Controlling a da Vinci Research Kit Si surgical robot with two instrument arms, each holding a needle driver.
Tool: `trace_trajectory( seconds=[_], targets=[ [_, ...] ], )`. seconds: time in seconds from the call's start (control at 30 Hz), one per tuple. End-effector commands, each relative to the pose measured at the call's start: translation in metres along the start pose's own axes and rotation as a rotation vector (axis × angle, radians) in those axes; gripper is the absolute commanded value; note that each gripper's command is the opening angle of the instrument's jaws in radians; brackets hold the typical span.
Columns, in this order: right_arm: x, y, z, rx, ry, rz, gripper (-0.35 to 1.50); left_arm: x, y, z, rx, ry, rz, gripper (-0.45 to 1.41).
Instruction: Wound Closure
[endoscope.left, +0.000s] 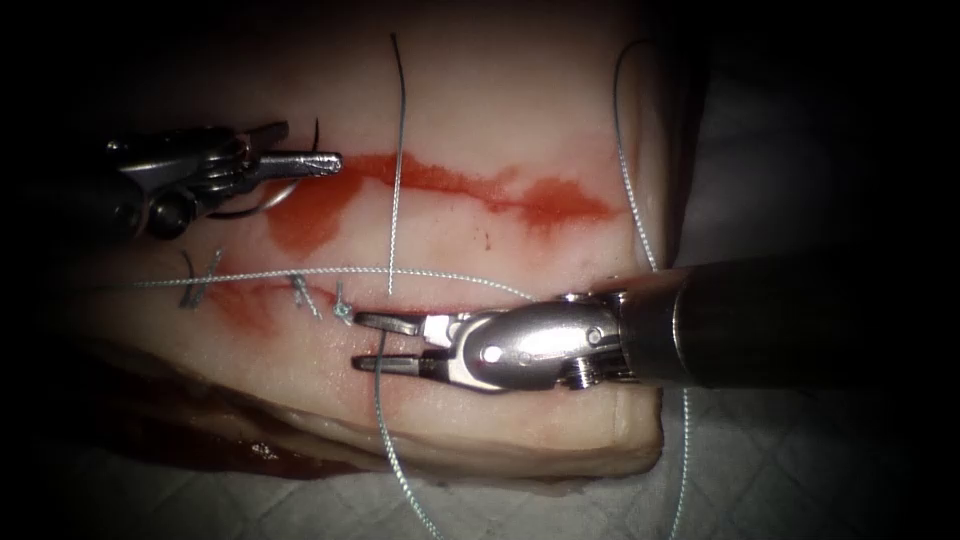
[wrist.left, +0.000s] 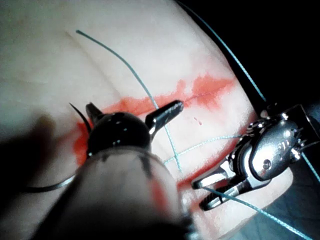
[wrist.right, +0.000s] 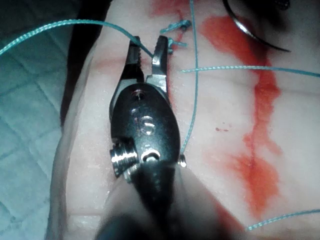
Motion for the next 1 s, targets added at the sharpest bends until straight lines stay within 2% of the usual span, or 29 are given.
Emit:
trace_trajectory(
  seconds=[0.03, 0.07, 0.5, 0.73, 1.0],
  targets=[
    [-0.0006, -0.0006, 0.0005, 0.001, -0.006, 0.004, -0.26, 0.0002, 0.0001, 0.0008, 0.001, -0.001, 0.001, 0.93],
    [-0.0009, -0.0009, 0.0002, -0.003, -0.012, 0.008, -0.35, 0.0002, 0.0001, 0.0007, 0.001, -0.001, 0.0, 0.93],
    [-0.0037, -0.0036, -0.0045, 0.001, -0.079, 0.046, -0.35, -0.0003, 0.0001, 0.0005, 0.005, 0.004, -0.002, 0.98],
    [-0.0049, -0.0049, -0.0075, -0.004, -0.097, 0.064, -0.35, -0.0022, -0.0007, -0.0004, 0.041, -0.021, 0.043, 1.01],
    [-0.0048, -0.0047, -0.0077, -0.006, -0.101, 0.063, -0.35, -0.0045, -0.0025, -0.0018, 0.089, -0.081, 0.044, 1.01]
  ],
)
